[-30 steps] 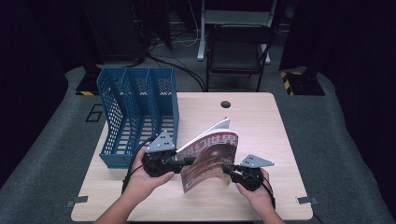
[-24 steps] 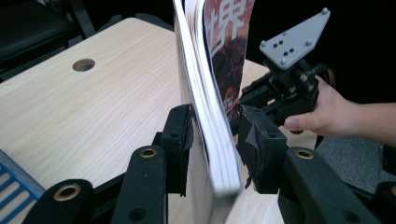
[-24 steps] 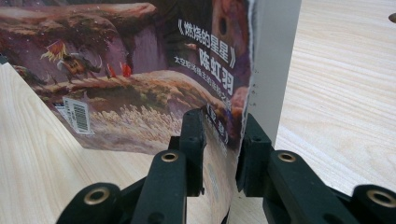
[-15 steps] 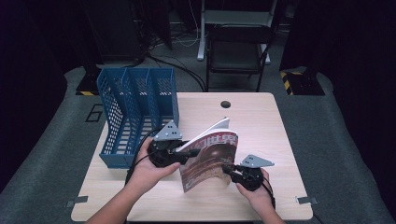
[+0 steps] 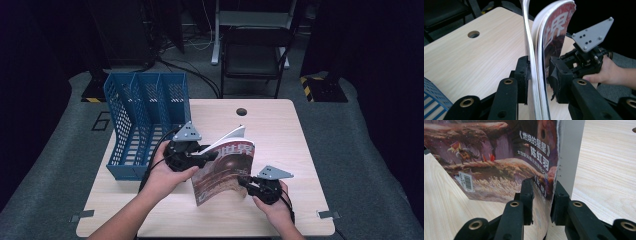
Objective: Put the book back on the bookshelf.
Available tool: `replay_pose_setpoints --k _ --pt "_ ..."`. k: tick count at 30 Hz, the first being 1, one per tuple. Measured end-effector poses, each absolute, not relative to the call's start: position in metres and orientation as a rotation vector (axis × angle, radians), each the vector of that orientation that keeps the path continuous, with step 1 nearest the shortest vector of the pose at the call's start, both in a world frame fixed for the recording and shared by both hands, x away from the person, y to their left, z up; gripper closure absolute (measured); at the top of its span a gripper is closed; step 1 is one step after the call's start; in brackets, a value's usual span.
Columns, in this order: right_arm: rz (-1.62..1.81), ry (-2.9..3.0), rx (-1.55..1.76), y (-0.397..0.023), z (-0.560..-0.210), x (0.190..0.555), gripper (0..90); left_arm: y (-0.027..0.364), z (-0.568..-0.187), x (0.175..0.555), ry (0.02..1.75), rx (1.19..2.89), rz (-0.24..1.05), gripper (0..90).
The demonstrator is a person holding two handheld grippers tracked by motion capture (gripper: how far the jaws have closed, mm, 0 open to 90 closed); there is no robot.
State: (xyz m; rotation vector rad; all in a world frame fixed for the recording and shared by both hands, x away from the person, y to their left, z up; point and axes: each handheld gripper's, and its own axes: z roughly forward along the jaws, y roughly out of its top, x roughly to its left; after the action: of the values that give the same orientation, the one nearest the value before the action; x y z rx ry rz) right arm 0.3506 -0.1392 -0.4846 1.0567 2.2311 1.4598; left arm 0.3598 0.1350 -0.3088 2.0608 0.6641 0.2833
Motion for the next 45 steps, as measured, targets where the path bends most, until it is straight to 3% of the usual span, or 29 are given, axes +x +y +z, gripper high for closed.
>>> replay_pose_setpoints --k 8,27,45 --pt "1.453 2.234 1.050 -0.140 -0.484 0.351 75.2 0.129 -0.304 0.357 0.643 2.071 0.342 73.6" --pt "1.460 2.231 1.053 -0.139 -0.485 0.351 74.5 0.130 -0.314 0.359 0.644 2.105 0.312 82.5" --pt "1.448 2.227 1.036 -0.140 -0.484 0.351 74.6 0.129 -0.311 0.364 0.667 2.196 0.283 81.9"
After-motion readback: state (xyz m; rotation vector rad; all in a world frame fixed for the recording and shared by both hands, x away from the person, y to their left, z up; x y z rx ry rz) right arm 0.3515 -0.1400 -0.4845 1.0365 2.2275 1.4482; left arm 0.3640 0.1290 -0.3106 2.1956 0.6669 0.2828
